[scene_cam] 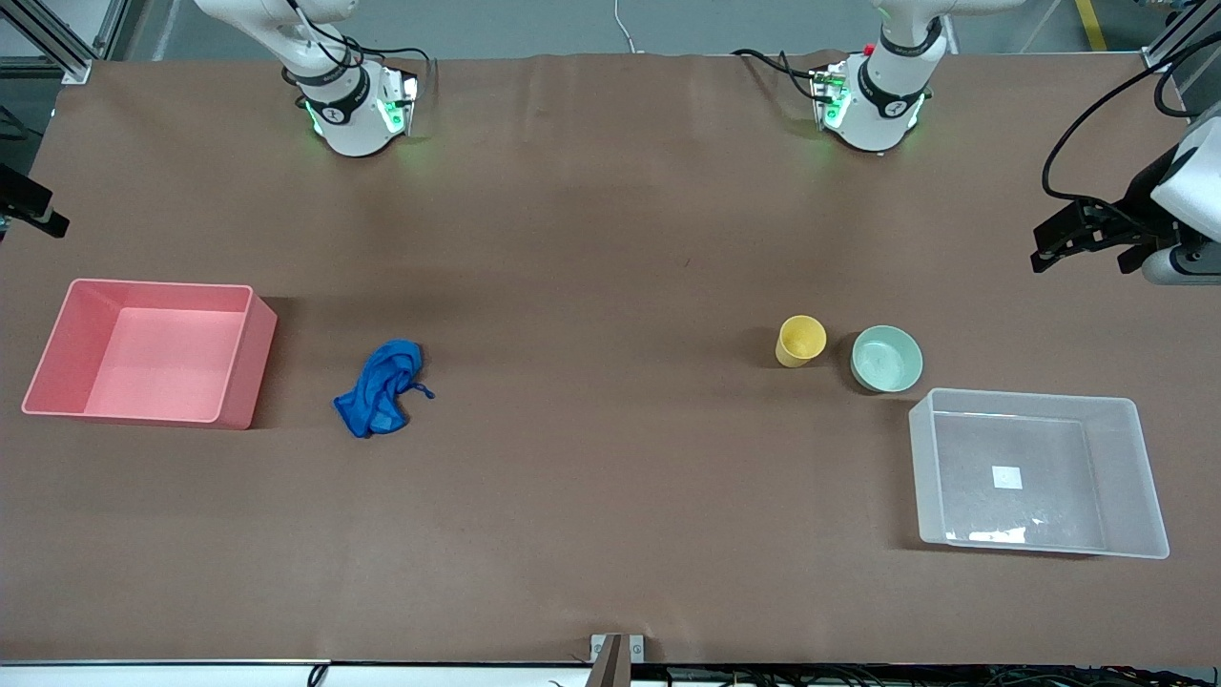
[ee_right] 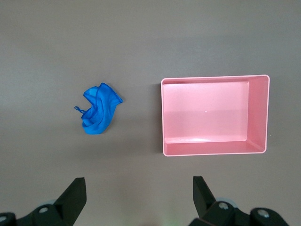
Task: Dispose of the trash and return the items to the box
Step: 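Grasp the blue cloth with the right gripper while the left gripper grasps the bowl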
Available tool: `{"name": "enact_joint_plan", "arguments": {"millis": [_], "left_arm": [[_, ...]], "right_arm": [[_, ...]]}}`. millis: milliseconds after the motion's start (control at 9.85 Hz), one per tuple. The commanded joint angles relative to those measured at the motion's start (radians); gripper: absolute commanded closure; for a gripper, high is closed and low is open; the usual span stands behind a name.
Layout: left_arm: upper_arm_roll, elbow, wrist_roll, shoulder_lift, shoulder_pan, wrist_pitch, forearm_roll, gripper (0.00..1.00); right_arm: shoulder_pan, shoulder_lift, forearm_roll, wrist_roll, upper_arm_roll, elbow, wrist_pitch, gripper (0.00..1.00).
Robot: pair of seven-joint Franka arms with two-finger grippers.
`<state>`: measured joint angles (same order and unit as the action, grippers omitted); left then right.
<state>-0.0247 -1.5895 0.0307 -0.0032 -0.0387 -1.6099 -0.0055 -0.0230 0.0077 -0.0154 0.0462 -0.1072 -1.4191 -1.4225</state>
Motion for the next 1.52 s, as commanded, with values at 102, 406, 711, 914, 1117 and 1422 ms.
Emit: {"name": "enact_joint_plan", "arguments": {"millis": [102,406,711,914,1117,1422], "left_arm": [[-0.001,-0.024,-0.002,0.0,0.005,0.008,-0.014,0.0],[-0.001,-0.029,0.0,-0.001,0.005,0.018,-0.016,0.0],[0.005,-0.113,0.002,-0.008,0.003,-0.008,-0.016,0.0],[0.012,-0.283,0.002,-0.03,0.005,-0.175,-0.016,0.0],[0.034,-0.441,0.002,-0.037,0.005,-0.34,-0.014,0.0],[0.04,-0.651,0.002,0.032,0.005,-0.644,-0.01,0.0]], "right_arm": [[-0.003,-0.003,0.012,0.009,0.001,0.002,0.008,0.0],[-0.003,-0.003,0.012,0.008,0.001,0.0,0.008,0.0],[0.017,0.067,-0.001,0.035,0.004,-0.018,-0.007,0.0],[0.069,0.151,-0.001,0.031,0.003,-0.126,-0.163,0.0],[0.122,0.211,-0.001,0.024,0.007,-0.287,-0.411,0.0],[0.195,0.334,-0.001,0.017,0.008,-0.466,-0.735,0.0]]}}
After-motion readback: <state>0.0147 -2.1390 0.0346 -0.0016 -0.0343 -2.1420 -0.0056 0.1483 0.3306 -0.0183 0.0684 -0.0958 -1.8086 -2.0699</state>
